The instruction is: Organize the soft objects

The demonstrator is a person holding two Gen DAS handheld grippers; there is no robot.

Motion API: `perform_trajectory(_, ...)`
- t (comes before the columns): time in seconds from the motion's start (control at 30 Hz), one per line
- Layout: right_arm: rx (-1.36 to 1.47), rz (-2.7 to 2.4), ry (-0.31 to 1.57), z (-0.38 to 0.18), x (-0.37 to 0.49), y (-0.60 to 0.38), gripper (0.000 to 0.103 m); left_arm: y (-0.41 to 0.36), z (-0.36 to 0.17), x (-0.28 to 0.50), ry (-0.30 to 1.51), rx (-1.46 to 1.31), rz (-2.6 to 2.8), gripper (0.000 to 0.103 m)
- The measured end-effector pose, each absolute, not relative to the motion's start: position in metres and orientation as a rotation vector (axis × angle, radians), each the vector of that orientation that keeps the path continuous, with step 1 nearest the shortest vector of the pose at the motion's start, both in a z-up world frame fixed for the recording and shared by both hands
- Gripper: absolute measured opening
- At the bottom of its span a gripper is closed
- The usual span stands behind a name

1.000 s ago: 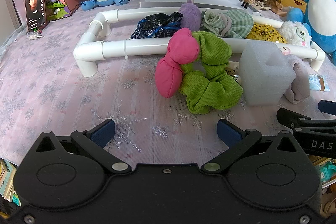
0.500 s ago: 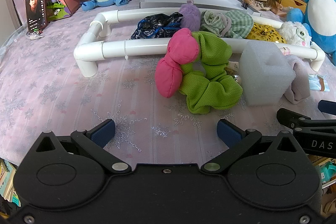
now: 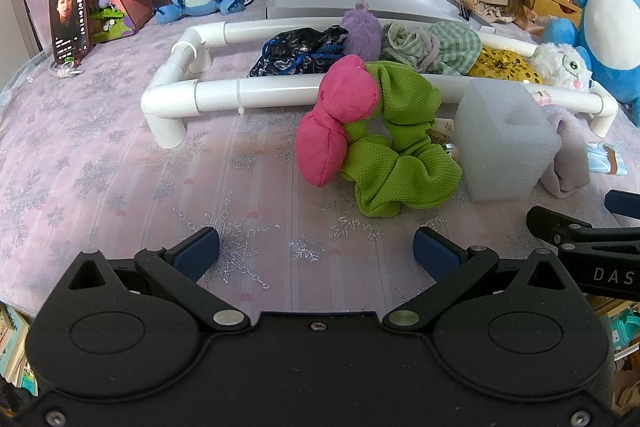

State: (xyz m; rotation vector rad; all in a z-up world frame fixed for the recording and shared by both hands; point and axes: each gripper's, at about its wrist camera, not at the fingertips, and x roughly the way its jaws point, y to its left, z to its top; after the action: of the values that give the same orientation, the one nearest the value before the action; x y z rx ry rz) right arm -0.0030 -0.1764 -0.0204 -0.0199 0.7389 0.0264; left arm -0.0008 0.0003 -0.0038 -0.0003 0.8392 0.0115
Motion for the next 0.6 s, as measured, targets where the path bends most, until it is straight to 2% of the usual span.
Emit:
perform_trajectory(0.47, -0.019, 0.081, 0.609, -0.032, -0.013, -0.183, 0.103, 0.006, -0.001, -0.001, 0.823, 0.017, -0.038, 0.103)
perform_trajectory(0.6, 0.015, 0.059, 0.574, -0.031, -0.017, -0.186, 0.102, 0.012, 0.003, -0.002, 0.821, -0.019, -0.030, 0.098)
